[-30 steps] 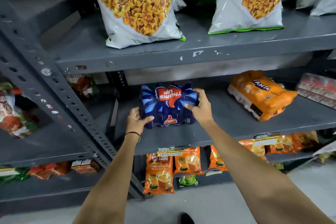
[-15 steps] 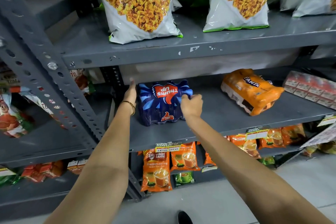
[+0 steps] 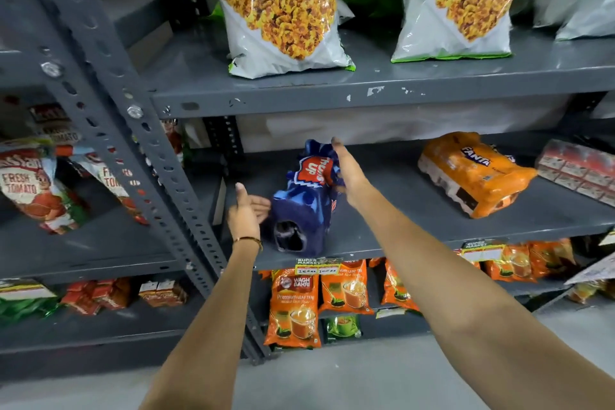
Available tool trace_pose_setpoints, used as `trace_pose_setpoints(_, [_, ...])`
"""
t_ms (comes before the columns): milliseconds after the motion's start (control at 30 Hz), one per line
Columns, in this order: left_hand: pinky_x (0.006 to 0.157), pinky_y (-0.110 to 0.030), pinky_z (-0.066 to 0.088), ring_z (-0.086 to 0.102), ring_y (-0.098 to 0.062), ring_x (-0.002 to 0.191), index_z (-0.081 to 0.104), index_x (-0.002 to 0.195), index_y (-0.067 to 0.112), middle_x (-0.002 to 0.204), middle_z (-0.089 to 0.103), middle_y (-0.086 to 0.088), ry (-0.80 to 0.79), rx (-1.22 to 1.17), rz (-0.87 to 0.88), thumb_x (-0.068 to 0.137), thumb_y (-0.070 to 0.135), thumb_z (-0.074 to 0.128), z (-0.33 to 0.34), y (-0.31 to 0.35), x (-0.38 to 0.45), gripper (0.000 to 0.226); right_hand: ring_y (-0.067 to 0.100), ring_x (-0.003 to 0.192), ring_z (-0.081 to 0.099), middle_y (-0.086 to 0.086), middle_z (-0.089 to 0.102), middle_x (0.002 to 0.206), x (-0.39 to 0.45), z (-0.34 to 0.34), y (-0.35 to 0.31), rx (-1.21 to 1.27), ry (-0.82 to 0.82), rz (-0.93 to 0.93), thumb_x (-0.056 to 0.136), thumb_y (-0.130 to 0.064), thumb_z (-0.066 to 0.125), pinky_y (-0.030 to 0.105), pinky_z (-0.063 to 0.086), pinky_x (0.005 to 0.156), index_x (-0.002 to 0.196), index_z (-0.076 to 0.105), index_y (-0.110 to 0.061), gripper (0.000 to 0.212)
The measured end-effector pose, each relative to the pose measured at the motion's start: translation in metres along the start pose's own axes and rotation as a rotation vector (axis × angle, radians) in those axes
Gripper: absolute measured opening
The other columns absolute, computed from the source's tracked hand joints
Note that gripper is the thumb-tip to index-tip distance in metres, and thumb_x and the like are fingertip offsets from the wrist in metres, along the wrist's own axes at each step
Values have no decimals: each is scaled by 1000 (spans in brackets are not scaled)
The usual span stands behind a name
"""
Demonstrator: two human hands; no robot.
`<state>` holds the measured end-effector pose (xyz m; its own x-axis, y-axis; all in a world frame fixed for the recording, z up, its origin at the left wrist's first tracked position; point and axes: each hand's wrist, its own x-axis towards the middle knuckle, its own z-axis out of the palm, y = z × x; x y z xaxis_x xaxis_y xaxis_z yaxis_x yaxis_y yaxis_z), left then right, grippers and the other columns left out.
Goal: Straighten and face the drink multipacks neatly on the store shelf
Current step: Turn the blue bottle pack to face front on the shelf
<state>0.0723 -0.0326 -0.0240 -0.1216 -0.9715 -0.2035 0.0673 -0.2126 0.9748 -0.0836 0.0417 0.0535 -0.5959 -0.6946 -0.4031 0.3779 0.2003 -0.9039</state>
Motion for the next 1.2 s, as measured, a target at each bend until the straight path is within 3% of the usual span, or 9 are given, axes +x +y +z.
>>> trace_pose_setpoints(167, [67, -28, 53, 64, -20, 62, 63, 67, 3, 52, 69, -2, -145, -35, -72, 95, 57, 24, -5, -15, -12, 72, 25, 125, 52, 10, 47, 143, -3, -2, 0, 40, -79, -29, 95, -42, 49, 32, 43, 91, 142, 38, -13, 57])
trace_pose_setpoints(267, [94, -39, 47, 65, -32, 101, 63, 107, -2, 105, 69, -18, -199, 30, -127, 96, 55, 20, 2, -2, -3, 71, 26, 131, 47, 10, 42, 150, -4, -12, 16, -267, 37, -128, 84, -50, 61, 38, 40, 107, 148, 30, -13, 80])
trace_pose_setpoints(400, [113, -53, 25, 27, -33, 142, 30, 147, 20, 156, 28, -4, -265, 125, -311, 92, 64, 15, 22, 12, 0, 72, 27, 122, 56, 4, 58, 135, -23, -12, 28, -815, -53, -204, 63, -71, 67, 35, 44, 96, 133, 49, -21, 88])
trace_pose_setpoints(500, [103, -43, 36, 42, -27, 133, 40, 142, 18, 144, 46, -6, -362, 125, -390, 90, 66, 6, 34, 16, -7, 78, 27, 124, 53, 5, 52, 139, -28, 2, 34, -1147, -91, -192, 46, -85, 61, 38, 47, 98, 141, 40, -16, 119])
trace_pose_setpoints(567, [90, -35, 35, 47, -26, 128, 44, 139, 17, 139, 51, -7, -332, 152, -393, 93, 61, 3, 38, 12, -7, 77, 28, 127, 51, 9, 47, 142, -26, 8, 38, -1251, -19, -201, 56, -75, 67, 37, 46, 96, 147, 27, -5, 122])
trace_pose_setpoints(800, [104, -50, 37, 42, -38, 132, 41, 140, 9, 147, 43, -13, -257, 155, -408, 88, 70, 8, 28, 1, 4, 87, 26, 114, 58, 6, 55, 129, -17, 2, 38, -1260, 17, -266, 60, -55, 73, 34, 51, 89, 136, 40, -8, 95])
trace_pose_setpoints(967, [95, -44, 43, 56, -34, 114, 32, 144, 5, 132, 56, -16, -198, 215, -385, 89, 69, 8, 34, 9, 6, 88, 20, 99, 59, -1, 62, 115, -1, -43, -3, -1268, -268, -243, 60, -33, 78, 27, 49, 83, 120, 54, -20, 66])
trace_pose_setpoints(1067, [109, -43, 32, 42, -30, 132, 26, 147, 10, 149, 38, -11, -62, 146, -295, 91, 64, 16, 37, 17, 13, 79, 19, 104, 55, 0, 53, 120, 14, -69, -21, -1285, -355, -221, 64, -22, 76, 29, 47, 89, 130, 51, -28, 70])
trace_pose_setpoints(1200, [117, -39, 19, 23, -24, 145, 18, 150, 15, 159, 19, -5, -64, 64, -214, 93, 61, 19, 34, 25, 32, 73, 31, 131, 40, 12, 35, 143, 36, -93, -19, -1202, -171, -268, 74, -6, 63, 36, 43, 103, 148, 32, -29, 83])
